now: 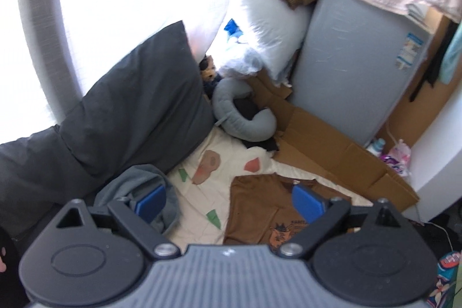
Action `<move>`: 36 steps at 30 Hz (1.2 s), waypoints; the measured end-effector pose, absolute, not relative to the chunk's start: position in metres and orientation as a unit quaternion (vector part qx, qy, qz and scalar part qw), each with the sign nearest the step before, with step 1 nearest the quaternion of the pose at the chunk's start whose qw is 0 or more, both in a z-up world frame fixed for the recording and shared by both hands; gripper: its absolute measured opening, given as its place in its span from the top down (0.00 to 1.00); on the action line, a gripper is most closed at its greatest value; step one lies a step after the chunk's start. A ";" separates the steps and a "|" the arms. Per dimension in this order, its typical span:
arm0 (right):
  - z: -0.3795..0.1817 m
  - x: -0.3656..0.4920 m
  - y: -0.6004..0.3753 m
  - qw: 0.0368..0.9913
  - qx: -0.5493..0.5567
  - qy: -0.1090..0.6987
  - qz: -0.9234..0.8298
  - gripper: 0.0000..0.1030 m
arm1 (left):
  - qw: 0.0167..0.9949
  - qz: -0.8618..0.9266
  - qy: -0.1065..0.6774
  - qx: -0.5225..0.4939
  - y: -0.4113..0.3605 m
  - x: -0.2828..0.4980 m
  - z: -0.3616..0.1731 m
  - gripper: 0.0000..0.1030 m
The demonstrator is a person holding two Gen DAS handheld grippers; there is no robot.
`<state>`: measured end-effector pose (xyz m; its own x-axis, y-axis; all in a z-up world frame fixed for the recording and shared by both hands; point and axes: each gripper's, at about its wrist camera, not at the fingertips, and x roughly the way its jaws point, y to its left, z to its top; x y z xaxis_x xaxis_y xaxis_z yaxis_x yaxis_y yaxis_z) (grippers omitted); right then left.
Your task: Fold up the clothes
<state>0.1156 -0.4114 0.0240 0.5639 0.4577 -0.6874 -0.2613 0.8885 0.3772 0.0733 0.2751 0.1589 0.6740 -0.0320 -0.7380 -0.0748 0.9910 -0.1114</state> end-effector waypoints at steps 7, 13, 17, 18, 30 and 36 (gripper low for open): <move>0.007 0.063 -0.429 0.874 0.125 0.431 0.186 0.12 | 0.910 0.005 0.408 -0.075 0.285 0.041 0.120 0.04; 0.002 0.021 -0.426 0.875 0.132 0.425 0.187 0.12 | 0.906 -0.006 0.415 -0.075 0.286 0.014 0.079 0.04; -0.008 0.001 -0.429 0.876 0.140 0.426 0.177 0.12 | 0.906 -0.019 0.417 -0.067 0.278 -0.001 0.056 0.04; -0.012 -0.005 -0.430 0.876 0.144 0.427 0.174 0.12 | 0.907 -0.022 0.416 -0.062 0.276 -0.005 0.050 0.04; -0.067 -0.051 -0.438 0.875 0.135 0.440 0.150 0.12 | 0.895 -0.005 0.439 -0.075 0.271 -0.038 -0.032 0.11; -0.099 -0.060 -0.442 0.863 0.134 0.464 0.149 0.12 | 0.876 -0.003 0.478 -0.068 0.274 -0.040 -0.074 0.11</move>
